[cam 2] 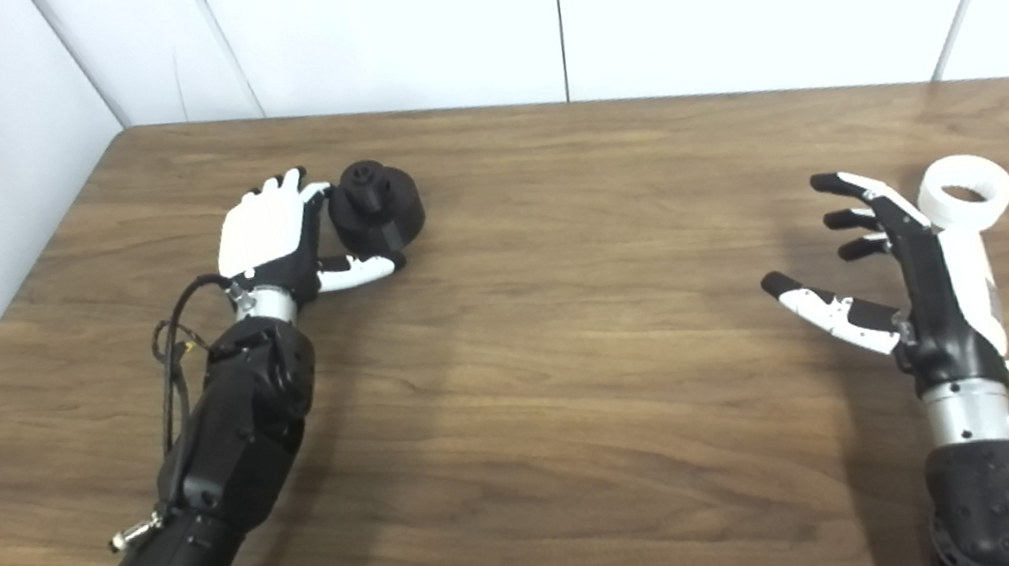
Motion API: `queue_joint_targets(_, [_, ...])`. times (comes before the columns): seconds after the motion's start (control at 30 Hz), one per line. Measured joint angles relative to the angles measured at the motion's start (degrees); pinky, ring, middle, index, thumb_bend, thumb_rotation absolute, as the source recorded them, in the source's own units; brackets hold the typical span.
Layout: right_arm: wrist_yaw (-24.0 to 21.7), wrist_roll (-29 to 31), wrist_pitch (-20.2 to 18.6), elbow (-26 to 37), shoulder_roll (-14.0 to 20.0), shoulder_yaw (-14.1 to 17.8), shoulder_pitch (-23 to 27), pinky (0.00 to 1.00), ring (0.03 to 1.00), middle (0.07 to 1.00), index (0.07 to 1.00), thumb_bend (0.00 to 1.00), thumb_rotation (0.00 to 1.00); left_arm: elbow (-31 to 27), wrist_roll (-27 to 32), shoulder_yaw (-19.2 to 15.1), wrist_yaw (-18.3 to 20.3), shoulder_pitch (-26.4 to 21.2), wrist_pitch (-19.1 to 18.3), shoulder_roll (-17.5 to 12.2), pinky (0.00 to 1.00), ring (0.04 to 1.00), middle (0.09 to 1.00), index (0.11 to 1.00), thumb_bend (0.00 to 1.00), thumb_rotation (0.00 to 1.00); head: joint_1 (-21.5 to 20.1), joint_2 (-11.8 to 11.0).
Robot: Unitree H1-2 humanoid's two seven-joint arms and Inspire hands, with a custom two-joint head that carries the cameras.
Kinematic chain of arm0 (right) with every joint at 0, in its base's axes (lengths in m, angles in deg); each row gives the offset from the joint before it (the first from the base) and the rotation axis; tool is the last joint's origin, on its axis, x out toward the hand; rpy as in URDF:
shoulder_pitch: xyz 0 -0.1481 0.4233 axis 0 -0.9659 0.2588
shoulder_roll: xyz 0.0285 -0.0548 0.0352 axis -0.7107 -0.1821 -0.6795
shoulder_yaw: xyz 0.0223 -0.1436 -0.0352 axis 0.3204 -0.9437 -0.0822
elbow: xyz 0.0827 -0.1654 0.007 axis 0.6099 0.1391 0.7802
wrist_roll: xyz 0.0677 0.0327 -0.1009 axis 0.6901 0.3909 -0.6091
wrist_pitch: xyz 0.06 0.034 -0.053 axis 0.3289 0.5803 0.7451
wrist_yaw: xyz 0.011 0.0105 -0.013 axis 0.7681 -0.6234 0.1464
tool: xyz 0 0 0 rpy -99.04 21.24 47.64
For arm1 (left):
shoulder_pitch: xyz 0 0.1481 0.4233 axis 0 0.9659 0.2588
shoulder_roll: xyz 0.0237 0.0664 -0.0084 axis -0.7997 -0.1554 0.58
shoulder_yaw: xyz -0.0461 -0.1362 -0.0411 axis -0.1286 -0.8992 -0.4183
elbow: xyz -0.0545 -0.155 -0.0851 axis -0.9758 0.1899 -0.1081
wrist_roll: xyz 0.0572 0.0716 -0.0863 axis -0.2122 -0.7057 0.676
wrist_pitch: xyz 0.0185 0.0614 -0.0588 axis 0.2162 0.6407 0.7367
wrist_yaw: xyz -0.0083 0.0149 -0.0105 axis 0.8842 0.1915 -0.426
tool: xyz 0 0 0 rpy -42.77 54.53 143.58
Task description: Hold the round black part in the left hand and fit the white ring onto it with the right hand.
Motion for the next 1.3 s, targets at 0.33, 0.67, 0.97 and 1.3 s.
queue_joint_targets(0.33, [0.05, 0.16, 0.03, 0.86, 0.02, 0.77, -0.14, 0.59, 0.708, 0.825, 0.762, 0.63, 0.24, 3.43, 1.66, 0.79, -2.43, -2.09, 0.04, 0.00, 1.00, 1.000, 1.000, 0.799, 1.00, 0.55, -0.18, 0.18])
queue_joint_targets(0.67, [0.04, -0.07, 0.03, 0.97, 0.28, 0.85, -0.25, 0.59, 0.706, 0.825, 0.763, 0.63, 0.26, 6.02, 6.89, -0.10, -11.60, -2.90, 4.86, 1.91, 1.00, 1.000, 1.000, 0.645, 0.91, 0.33, -0.44, 0.44])
queue_joint_targets(0.97, [-0.03, 0.09, 0.00, 1.38, 0.39, 0.86, -0.26, 0.59, 0.708, 0.825, 0.763, 0.62, 0.24, 6.79, 8.69, 0.22, -13.82, -3.24, 6.29, 1.83, 1.00, 1.000, 1.000, 0.603, 0.90, 0.32, -0.53, 0.70])
queue_joint_targets(1.3, [-0.07, 0.06, -0.11, 1.77, 0.29, 0.84, -0.28, 0.59, 0.710, 0.827, 0.766, 0.62, 0.26, 5.60, 10.48, 1.22, -12.80, -2.90, 7.82, 1.22, 1.00, 1.000, 0.999, 0.592, 0.89, 0.30, -2.02, 1.23])
